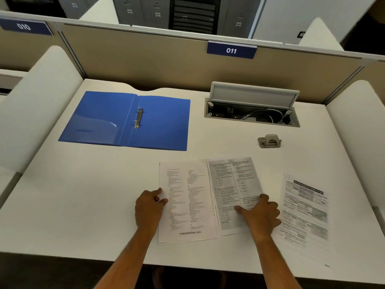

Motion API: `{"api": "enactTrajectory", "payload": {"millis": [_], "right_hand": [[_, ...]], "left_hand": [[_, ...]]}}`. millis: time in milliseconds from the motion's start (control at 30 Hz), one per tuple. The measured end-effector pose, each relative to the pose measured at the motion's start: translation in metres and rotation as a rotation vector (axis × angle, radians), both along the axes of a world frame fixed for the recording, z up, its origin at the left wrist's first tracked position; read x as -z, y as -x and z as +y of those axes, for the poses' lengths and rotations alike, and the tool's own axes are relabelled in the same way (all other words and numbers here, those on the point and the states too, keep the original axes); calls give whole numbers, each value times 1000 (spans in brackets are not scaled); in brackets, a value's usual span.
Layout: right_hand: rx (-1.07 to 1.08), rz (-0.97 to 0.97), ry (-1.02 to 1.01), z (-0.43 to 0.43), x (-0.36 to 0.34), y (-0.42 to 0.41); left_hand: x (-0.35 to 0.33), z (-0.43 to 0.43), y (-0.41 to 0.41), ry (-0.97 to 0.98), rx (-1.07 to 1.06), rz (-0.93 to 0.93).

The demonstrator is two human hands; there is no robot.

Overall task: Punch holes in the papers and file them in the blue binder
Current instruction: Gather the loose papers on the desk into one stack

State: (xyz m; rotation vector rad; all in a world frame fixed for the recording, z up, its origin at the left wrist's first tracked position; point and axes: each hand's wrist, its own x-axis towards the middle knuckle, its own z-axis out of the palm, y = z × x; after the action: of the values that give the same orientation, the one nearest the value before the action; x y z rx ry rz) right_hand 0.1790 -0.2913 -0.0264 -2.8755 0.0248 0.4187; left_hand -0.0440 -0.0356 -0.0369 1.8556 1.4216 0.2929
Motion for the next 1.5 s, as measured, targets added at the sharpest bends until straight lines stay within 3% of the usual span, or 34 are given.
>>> {"api": "enactTrajectory", "payload": {"millis": [633, 767, 900, 1167, 1367, 1500], "right_hand": [[125, 33, -88, 8, 3, 25], [208, 34, -279, 1, 8, 19], [153, 39, -371, -13, 20, 17], [114, 116, -204, 25, 1, 32], [216, 137, -525, 18, 14, 26], [96, 86, -401, 17, 11, 25]], "left_hand": [[5, 1, 3, -19, 45, -9], [3, 1, 3, -18, 58, 7], [2, 1, 4, -10, 50, 15], [4, 1, 1, -31, 52, 36], [2, 2, 2, -34, 51, 30], [0, -1, 4, -14, 47, 9]]}}
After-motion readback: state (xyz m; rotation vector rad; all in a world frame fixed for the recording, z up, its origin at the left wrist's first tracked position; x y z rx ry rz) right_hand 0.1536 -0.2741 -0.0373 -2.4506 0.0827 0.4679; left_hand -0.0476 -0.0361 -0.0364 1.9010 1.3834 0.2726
